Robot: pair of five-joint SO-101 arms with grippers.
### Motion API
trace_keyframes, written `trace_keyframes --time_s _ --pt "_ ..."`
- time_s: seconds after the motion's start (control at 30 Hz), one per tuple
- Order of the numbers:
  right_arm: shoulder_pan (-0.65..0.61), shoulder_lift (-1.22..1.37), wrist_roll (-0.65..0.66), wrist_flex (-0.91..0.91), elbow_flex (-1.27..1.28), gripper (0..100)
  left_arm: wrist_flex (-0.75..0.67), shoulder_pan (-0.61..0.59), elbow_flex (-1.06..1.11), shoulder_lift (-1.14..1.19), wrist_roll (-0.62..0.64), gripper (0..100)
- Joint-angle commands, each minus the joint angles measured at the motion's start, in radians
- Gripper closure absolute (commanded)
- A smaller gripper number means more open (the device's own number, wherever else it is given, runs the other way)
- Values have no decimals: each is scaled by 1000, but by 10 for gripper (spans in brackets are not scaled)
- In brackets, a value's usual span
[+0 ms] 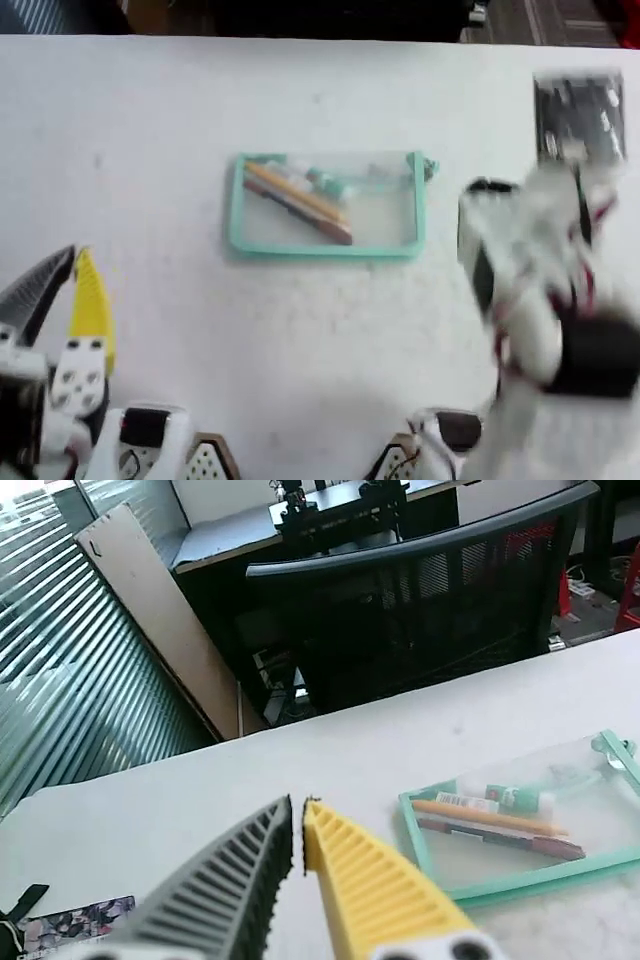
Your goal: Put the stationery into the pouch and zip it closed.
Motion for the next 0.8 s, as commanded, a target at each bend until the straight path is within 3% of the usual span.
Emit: trace_keyframes --time_s 0.0,0.13,0.33,0.57,0.77 --pt "1 -254 2 16 91 981 52 -16 -117 28 12 947" --pt "1 -567 2 15 207 981 52 -16 -89 -25 15 950" --pt "2 -1027 2 -54 376 981 -29 -16 77 -294 11 950" --pt "-15 -1029 -6 -10 463 981 -172 -18 436 -673 11 950" --pt "-277 -1027 5 -70 568 981 -172 -15 514 -639 17 950"
